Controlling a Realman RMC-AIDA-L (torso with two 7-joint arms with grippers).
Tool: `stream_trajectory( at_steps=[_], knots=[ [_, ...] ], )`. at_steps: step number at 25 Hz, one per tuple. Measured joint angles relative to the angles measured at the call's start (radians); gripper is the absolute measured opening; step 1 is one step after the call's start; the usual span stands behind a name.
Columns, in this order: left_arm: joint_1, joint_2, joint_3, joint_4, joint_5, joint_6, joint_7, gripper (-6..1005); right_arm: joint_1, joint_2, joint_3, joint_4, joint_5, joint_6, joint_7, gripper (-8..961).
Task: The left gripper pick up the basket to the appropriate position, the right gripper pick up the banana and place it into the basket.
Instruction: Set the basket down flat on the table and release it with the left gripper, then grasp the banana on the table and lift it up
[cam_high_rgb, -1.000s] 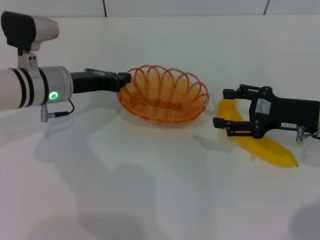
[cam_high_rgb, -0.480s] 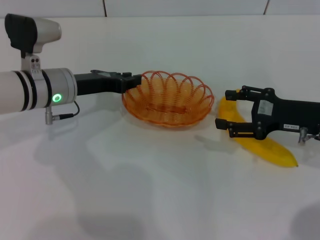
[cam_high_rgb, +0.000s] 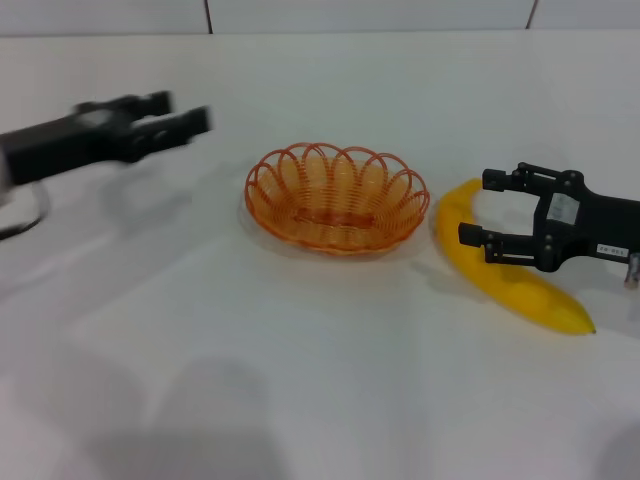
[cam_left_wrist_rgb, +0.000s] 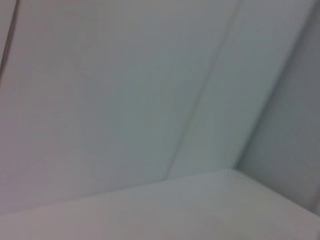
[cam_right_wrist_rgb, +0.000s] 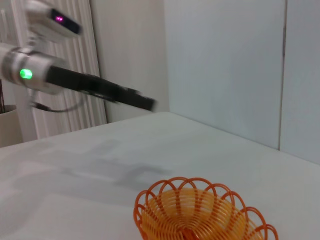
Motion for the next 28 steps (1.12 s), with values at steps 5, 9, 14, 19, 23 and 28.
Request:
stream_trajectory(
  at_steps=[5, 9, 14, 19, 23, 28],
  knots=[
    [0.232, -0.006, -0.002, -0.048, -0.004, 0.201, 0.435, 790, 0.0, 0.002, 0.0, 0.001, 0.002, 0.0, -0.001, 812],
    [0.286, -0.007, -0.002, -0.02, 0.002, 0.17, 0.52, 843, 0.0, 0.005, 0.0, 0.001, 0.003, 0.001, -0.003, 811],
    [0.345, -0.006, -0.004, 0.07, 0.001, 0.106, 0.648, 876, -0.029, 0.005, 0.0, -0.007, 0.003, 0.0, -0.011, 811],
    [0.338, -0.005, -0.004, 0.111, 0.0, 0.065, 0.677, 876, -0.045, -0.001, -0.011, -0.01, -0.008, 0.008, -0.026, 810],
    [0.339, -0.006, -0.006, 0.114, 0.0, 0.057, 0.695, 876, -0.05, -0.004, -0.011, -0.011, -0.034, 0.012, -0.031, 810],
    [0.34, -0.004, -0.008, 0.144, -0.002, 0.019, 0.708, 876, -0.051, -0.01, -0.01, -0.012, -0.113, 0.037, 0.013, 810]
  ],
)
